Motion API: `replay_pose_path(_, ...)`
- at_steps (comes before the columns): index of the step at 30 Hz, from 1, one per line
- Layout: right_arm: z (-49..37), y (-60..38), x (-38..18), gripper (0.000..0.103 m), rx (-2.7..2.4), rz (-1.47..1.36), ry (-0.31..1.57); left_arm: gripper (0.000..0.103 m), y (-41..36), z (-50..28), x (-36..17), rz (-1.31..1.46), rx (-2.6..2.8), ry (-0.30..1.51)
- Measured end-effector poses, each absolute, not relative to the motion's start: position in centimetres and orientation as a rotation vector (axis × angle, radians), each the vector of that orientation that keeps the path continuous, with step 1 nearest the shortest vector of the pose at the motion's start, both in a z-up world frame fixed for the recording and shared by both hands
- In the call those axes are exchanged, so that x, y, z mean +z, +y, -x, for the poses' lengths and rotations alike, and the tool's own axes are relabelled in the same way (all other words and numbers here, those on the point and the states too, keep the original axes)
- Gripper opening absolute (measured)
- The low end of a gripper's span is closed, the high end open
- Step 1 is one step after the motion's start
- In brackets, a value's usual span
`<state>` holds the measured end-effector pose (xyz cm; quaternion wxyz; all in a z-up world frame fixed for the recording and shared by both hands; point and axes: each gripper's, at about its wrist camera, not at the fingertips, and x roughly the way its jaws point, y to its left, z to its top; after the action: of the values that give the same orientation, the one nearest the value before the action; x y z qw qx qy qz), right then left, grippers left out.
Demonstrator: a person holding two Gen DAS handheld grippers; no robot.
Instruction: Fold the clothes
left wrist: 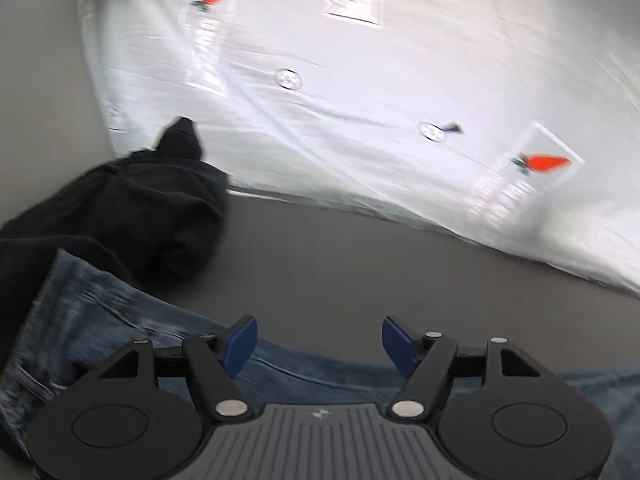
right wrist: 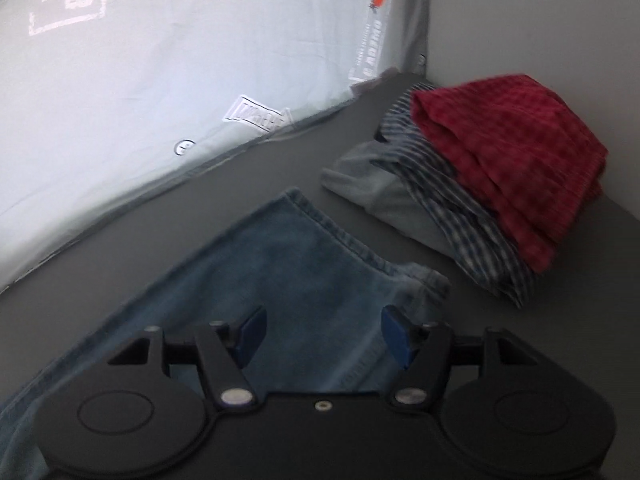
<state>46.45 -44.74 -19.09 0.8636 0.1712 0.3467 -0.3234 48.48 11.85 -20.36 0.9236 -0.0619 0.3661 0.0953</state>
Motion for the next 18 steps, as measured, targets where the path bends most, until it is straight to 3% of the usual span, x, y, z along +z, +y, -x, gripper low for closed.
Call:
replay_pose_path(8, -40.6, -48.0, -23.7, 0.065, -0.689, -0.653, 0.661, 0.071, -3.0, -47.3, -25.9, -0.161, -0.194, 0.908)
replay_pose_path(11, -41.0, -48.5, -24.1, 0.066, -0.680, -0.671, 0.613, 0.071, -4.8, -47.3, -27.6, -0.189, -0.223, 0.967)
replay_pose_path(14, -41.8, -49.2, -24.4, 0.062, -0.669, -0.685, 0.569, 0.074, -4.6, -47.7, -28.7, -0.151, -0.196, 1.007)
replay_pose_path(15, -42.1, -49.3, -24.5, 0.057, -0.671, -0.673, 0.564, 0.078, -4.4, -47.8, -28.9, -0.132, -0.186, 1.014)
replay_pose_path(17, -43.0, -49.4, -24.4, 0.024, -0.676, -0.605, 0.598, 0.085, -3.8, -48.0, -29.3, -0.098, -0.172, 1.022)
replay_pose_path(18, -43.0, -49.6, -24.2, 0.013, -0.676, -0.603, 0.593, 0.085, -3.8, -47.9, -29.3, -0.095, -0.172, 1.021)
